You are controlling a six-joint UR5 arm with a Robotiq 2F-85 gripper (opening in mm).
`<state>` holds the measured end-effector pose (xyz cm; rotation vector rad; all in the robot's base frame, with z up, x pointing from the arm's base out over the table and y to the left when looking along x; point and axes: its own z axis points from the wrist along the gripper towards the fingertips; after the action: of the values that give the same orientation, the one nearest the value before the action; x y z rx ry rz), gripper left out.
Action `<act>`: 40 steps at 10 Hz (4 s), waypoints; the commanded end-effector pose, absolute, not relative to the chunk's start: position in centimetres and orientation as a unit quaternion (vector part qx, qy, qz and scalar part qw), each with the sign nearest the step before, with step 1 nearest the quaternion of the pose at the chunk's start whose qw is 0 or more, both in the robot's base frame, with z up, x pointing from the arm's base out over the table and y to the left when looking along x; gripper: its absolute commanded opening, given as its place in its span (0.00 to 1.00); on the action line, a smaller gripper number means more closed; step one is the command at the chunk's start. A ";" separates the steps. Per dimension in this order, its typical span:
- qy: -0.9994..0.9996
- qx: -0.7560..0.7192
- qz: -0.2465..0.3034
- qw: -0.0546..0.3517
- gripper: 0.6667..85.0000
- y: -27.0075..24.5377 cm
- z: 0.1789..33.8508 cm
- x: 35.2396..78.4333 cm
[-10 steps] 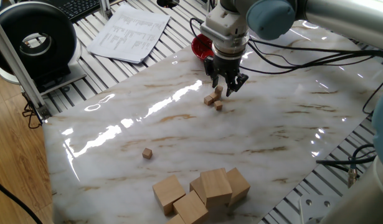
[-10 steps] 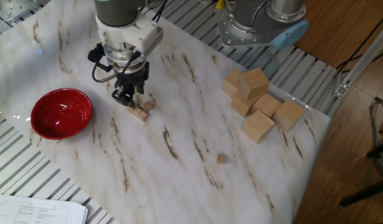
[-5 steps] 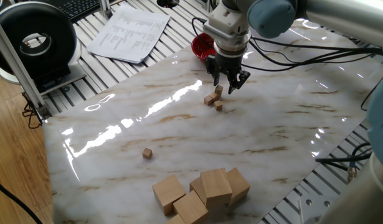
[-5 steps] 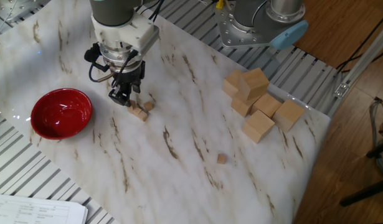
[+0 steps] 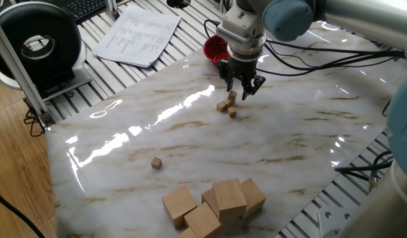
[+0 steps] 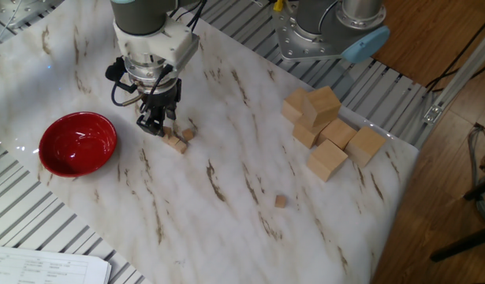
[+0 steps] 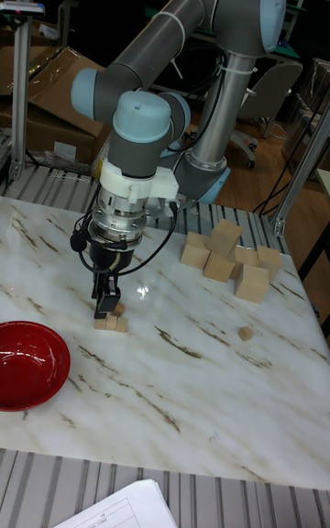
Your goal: Stack the blocks into a pyramid shape
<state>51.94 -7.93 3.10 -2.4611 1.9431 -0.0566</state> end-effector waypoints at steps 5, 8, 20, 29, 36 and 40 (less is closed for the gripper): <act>0.651 -0.759 -0.016 0.018 0.30 -7.4 2.9 52.4; 0.660 -0.750 -0.021 0.022 0.21 -7.7 3.0 52.4; 0.679 -0.734 -0.015 0.017 0.21 -7.1 3.1 52.2; 0.690 -0.723 -0.013 0.012 0.21 -6.4 3.3 52.5; 0.694 -0.720 -0.013 0.009 0.21 -6.2 3.1 52.7; 0.696 -0.718 -0.011 0.010 0.21 -5.9 3.1 52.8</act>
<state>52.65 -6.23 3.02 -2.2604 2.1681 -0.0458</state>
